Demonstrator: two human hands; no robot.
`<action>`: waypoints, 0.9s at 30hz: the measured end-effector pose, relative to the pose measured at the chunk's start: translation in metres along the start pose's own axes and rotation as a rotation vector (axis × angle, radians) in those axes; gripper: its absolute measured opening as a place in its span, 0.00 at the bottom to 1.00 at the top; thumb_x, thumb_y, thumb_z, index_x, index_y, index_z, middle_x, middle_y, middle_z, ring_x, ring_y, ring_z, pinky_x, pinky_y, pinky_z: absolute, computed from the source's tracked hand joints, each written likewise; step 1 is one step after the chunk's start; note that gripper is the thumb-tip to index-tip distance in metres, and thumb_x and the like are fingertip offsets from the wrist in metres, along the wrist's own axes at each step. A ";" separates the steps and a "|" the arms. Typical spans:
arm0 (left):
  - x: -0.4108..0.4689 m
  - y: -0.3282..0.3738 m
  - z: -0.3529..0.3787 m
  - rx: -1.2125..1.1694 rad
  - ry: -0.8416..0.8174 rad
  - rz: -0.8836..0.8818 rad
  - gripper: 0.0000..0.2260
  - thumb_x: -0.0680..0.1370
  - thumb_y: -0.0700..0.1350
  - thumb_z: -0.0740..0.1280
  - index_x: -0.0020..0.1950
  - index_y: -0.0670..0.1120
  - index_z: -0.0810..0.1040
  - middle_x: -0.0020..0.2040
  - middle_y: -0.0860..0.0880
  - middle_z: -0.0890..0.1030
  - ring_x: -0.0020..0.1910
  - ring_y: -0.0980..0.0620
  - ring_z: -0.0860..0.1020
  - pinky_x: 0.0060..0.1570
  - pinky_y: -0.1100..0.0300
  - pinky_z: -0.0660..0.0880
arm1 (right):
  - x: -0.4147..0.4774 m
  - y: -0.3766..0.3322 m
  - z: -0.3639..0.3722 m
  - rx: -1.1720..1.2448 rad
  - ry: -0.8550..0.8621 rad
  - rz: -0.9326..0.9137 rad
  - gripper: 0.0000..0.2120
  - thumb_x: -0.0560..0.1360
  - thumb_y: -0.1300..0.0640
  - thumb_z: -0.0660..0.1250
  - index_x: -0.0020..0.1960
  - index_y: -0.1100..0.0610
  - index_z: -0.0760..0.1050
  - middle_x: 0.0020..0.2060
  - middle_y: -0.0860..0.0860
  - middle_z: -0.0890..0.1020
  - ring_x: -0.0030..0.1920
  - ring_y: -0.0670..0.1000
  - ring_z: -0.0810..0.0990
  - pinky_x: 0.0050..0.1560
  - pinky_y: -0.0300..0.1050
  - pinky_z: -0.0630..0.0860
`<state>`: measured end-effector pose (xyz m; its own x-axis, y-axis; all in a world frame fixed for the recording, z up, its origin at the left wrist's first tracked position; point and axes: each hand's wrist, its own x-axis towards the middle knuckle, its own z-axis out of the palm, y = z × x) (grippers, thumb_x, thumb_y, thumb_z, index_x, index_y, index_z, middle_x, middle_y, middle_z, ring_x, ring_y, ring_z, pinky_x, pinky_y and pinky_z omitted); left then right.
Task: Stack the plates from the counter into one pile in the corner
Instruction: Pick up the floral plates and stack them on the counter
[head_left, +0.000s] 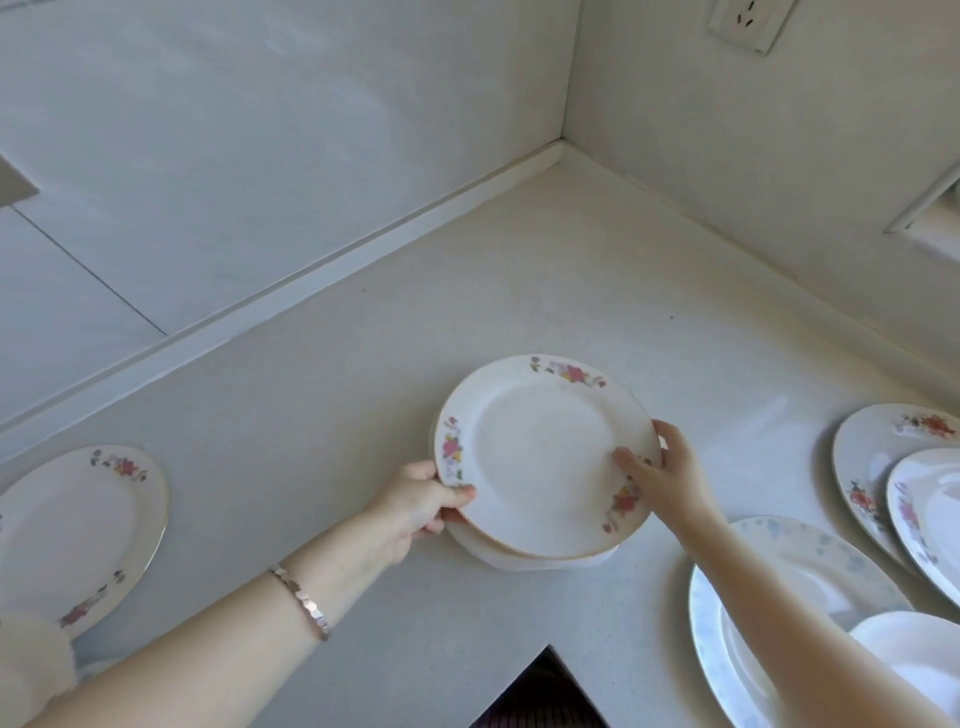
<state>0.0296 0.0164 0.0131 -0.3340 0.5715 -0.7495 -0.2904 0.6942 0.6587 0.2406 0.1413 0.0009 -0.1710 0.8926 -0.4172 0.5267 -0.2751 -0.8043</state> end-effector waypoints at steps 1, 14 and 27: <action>0.004 -0.003 0.004 0.089 -0.001 0.007 0.09 0.74 0.32 0.66 0.40 0.46 0.76 0.36 0.48 0.79 0.23 0.56 0.76 0.16 0.70 0.57 | -0.003 0.008 -0.002 -0.038 -0.001 0.006 0.22 0.74 0.57 0.68 0.66 0.57 0.67 0.42 0.54 0.81 0.33 0.46 0.79 0.30 0.32 0.74; 0.038 -0.012 0.004 0.569 0.129 -0.049 0.06 0.70 0.41 0.70 0.42 0.38 0.80 0.29 0.44 0.81 0.24 0.51 0.77 0.28 0.64 0.74 | -0.006 0.049 0.022 -0.329 0.012 0.053 0.30 0.75 0.47 0.64 0.73 0.52 0.58 0.38 0.50 0.80 0.43 0.55 0.78 0.38 0.45 0.71; 0.052 -0.022 0.011 0.600 0.339 0.264 0.02 0.71 0.42 0.64 0.39 0.44 0.75 0.44 0.44 0.79 0.39 0.46 0.77 0.31 0.62 0.66 | 0.005 0.050 0.031 -0.289 0.106 0.006 0.28 0.73 0.54 0.67 0.70 0.61 0.65 0.67 0.56 0.64 0.67 0.59 0.63 0.66 0.50 0.64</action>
<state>0.0285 0.0359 -0.0416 -0.6121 0.6532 -0.4457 0.3461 0.7281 0.5916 0.2402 0.1208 -0.0547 -0.0873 0.9277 -0.3630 0.7451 -0.1810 -0.6419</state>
